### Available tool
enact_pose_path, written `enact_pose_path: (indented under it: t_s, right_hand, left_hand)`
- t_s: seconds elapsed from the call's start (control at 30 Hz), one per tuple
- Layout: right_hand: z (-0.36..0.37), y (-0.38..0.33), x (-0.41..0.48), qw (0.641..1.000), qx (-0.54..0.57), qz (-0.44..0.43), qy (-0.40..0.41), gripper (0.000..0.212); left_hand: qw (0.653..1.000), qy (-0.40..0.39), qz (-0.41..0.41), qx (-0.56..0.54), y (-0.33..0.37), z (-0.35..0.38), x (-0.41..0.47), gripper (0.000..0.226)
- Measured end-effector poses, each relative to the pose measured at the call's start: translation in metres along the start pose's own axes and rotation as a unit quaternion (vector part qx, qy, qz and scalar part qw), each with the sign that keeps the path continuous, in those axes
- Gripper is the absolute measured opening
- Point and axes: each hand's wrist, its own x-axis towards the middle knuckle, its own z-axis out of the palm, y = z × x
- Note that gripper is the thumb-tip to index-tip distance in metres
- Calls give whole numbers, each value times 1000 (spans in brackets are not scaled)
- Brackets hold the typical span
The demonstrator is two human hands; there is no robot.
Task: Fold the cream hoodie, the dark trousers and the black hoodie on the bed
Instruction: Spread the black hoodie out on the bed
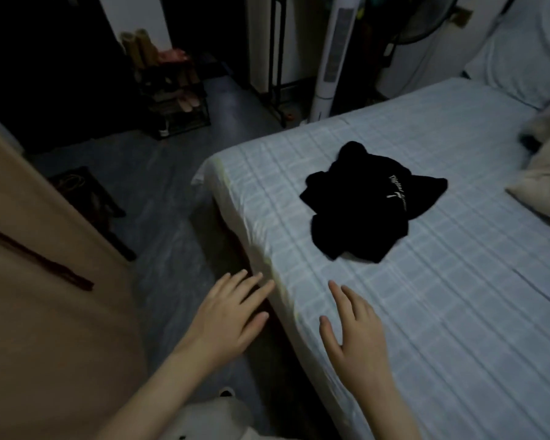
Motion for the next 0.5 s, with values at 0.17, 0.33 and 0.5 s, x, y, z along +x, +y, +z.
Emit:
enact_pose_path:
  t_s: [0.17,0.33,0.5]
  right_hand:
    - [19,-66,57,1000,9,25,10,55]
    - [33,-83,108,997,-9,67,24,55]
    - [60,-78,171,994,-16,102,24,55]
  left_hand:
    - [1000,7,-7,-16,-91,-48,27,54]
    - [997,37,13,-63,-143,-55,89,54]
    - [997,9,49,-62,-177,-44,156,53]
